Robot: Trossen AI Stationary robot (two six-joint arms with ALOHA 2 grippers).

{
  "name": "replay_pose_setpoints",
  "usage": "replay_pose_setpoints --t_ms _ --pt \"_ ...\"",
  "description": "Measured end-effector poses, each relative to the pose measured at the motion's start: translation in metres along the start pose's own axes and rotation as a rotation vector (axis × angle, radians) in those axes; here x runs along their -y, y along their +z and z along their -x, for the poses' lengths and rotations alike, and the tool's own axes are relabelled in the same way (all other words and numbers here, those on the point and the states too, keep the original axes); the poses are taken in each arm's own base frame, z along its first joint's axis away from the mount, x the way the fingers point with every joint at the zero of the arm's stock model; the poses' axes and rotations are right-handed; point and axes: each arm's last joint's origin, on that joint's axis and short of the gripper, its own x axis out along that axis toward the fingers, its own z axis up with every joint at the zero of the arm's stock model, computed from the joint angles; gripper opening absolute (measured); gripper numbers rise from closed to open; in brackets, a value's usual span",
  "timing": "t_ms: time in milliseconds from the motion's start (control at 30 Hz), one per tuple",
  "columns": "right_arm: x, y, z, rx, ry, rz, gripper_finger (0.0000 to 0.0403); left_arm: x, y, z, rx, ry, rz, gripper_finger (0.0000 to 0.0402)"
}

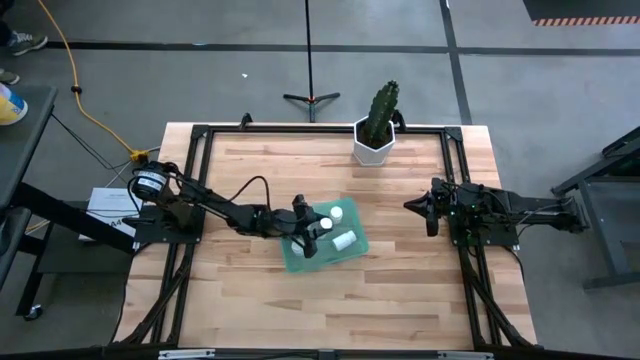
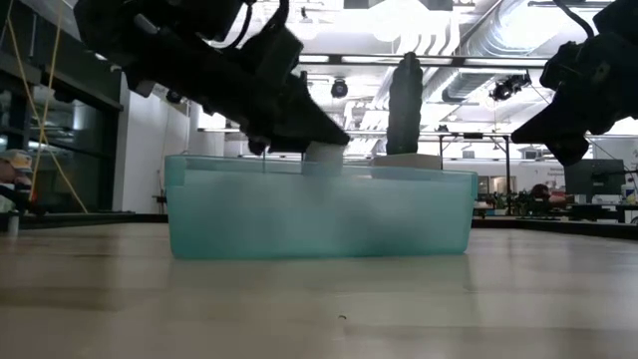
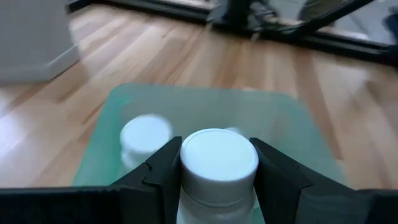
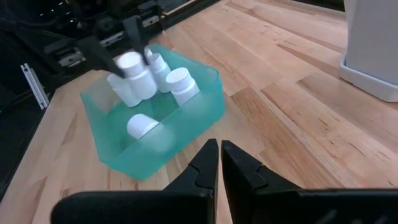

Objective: Pick and place pill bottles into a basket
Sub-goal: Put the white pill bottle into the green bin

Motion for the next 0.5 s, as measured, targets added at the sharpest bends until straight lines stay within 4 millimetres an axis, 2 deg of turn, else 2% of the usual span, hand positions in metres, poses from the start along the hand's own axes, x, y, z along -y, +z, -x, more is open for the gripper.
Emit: replay_pose_setpoints --t_ms 200,500 --pt "0.001 0.000 0.000 0.011 -0.021 0.000 0.0012 0.002 0.001 0.000 -0.003 -0.046 -0.032 0.0193" --pt "0.001 0.000 0.000 0.016 -0.030 0.000 0.0012 0.003 -0.011 -0.011 0.006 -0.079 -0.053 0.0193"
